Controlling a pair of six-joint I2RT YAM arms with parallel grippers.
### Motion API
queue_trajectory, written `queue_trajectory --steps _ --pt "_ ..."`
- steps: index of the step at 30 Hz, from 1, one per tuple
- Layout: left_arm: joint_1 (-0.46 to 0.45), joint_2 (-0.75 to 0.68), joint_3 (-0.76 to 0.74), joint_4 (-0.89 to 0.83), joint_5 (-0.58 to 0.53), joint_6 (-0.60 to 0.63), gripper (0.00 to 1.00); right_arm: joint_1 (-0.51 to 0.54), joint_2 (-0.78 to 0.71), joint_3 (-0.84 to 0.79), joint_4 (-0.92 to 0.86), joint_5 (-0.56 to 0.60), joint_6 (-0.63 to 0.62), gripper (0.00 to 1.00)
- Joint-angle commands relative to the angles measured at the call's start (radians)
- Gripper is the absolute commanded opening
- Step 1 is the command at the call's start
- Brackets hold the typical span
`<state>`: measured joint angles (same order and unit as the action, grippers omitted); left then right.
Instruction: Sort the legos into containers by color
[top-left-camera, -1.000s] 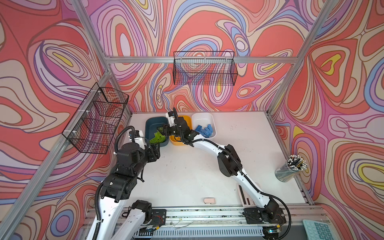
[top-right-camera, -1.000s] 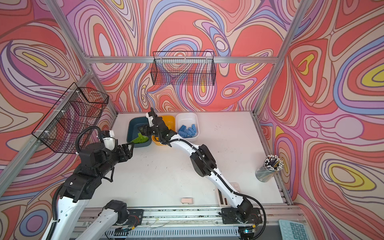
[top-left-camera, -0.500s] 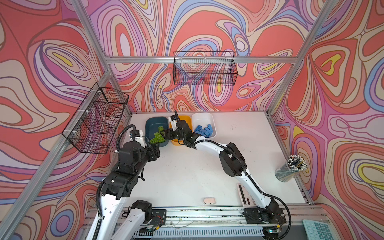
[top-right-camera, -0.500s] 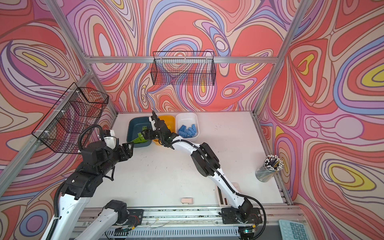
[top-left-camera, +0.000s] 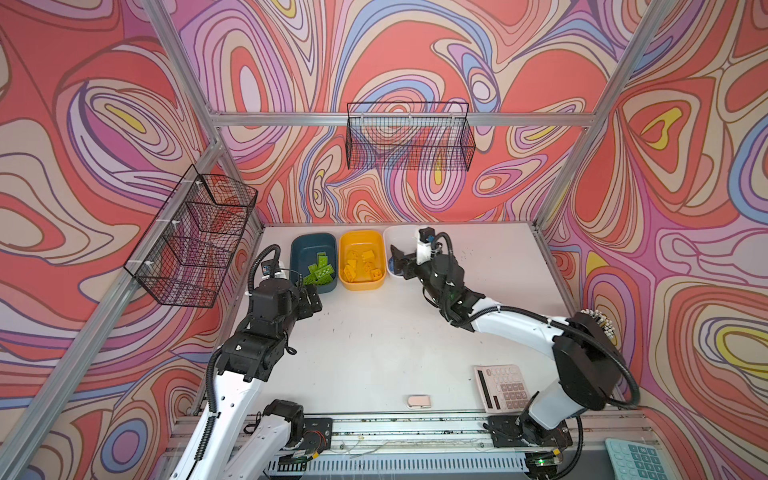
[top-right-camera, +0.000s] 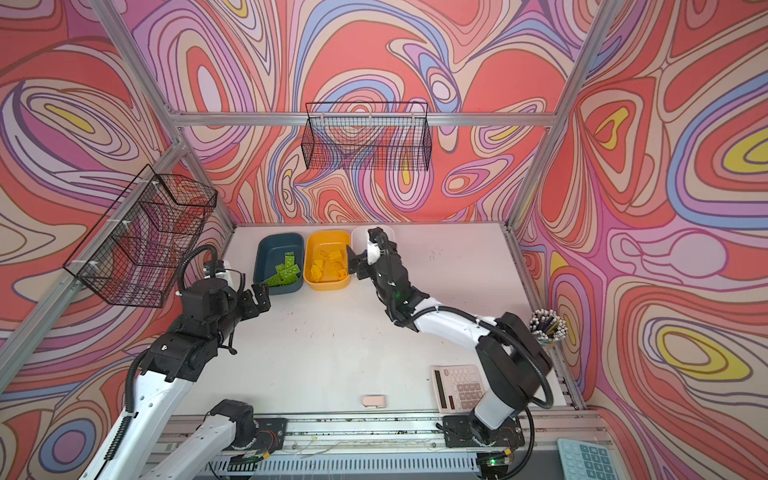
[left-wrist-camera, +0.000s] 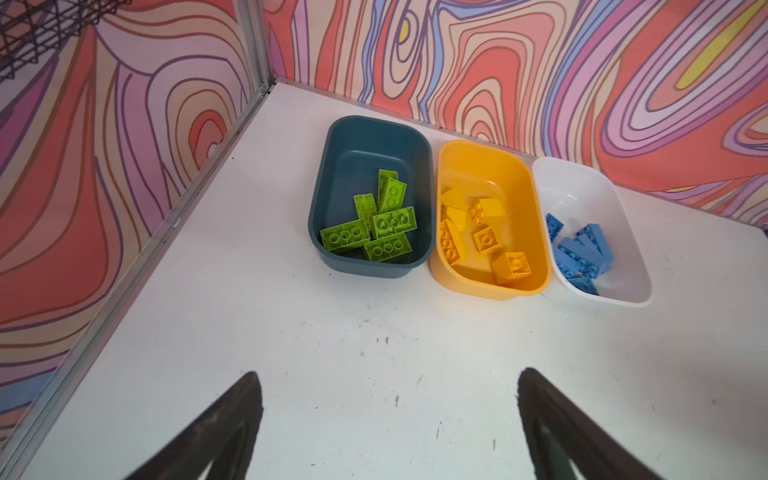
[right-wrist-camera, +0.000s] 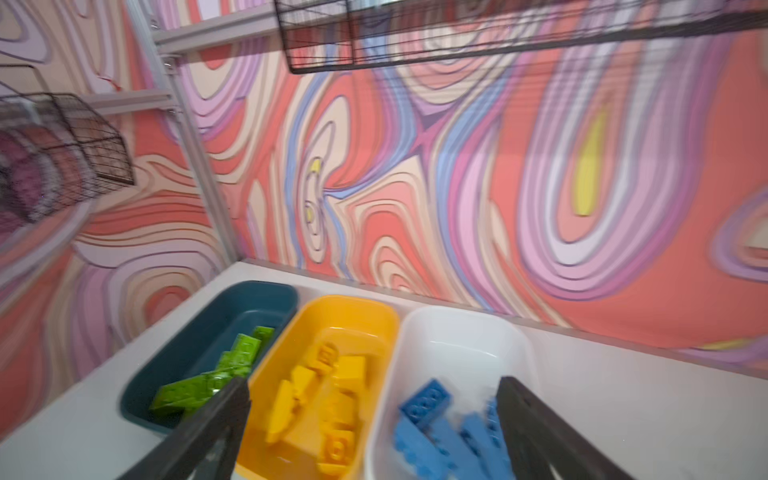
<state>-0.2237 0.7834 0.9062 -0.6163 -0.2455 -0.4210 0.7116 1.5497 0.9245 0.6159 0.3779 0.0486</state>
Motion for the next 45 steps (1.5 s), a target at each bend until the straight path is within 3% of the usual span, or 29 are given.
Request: queue_trajectory --steps 1,4,8,12,16,26,30,34,37,40,43,45 --pt "-0.005 0.033 -0.045 0.051 -0.052 -0.029 1.0 -0.051 -0.089 -0.182 0.148 0.206 -0.109 0.98" --pt "-0.005 0.059 -0.117 0.119 -0.058 -0.018 1.0 -0.159 -0.177 -0.288 0.046 0.243 -0.022 0.98" --pt "-0.005 0.05 -0.228 0.271 -0.106 0.075 1.0 -0.294 -0.287 -0.449 0.097 0.249 0.032 0.98" --pt "0.005 0.091 -0.34 0.506 -0.088 0.227 1.0 -0.442 -0.252 -0.489 0.078 0.224 0.058 0.98" --pt "0.043 0.277 -0.317 0.605 -0.057 0.284 1.0 -0.532 -0.147 -0.552 0.249 0.169 0.081 0.98" --pt "0.116 0.617 -0.34 0.984 -0.032 0.424 1.0 -0.599 0.091 -0.561 0.508 0.103 0.024 0.98" --pt "0.133 0.684 -0.362 1.166 -0.007 0.421 1.0 -0.608 0.123 -0.475 0.373 0.04 0.017 0.98" --pt "0.141 0.764 -0.338 1.214 0.01 0.437 1.0 -0.615 0.125 -0.482 0.395 0.021 0.016 0.98" --pt "0.15 0.748 -0.363 1.239 0.031 0.428 1.0 -0.623 0.124 -0.502 0.421 -0.014 0.014 0.98" --pt "0.15 0.712 -0.51 1.42 0.01 0.408 1.0 -0.62 0.168 -0.608 0.677 0.008 -0.005 0.97" --pt "0.133 0.798 -0.683 1.867 -0.005 0.438 1.0 -0.587 0.171 -0.708 0.862 0.012 -0.04 0.98" --pt "0.111 0.785 -0.716 1.906 -0.005 0.454 1.0 -0.532 0.205 -0.74 0.982 0.027 -0.108 0.98"
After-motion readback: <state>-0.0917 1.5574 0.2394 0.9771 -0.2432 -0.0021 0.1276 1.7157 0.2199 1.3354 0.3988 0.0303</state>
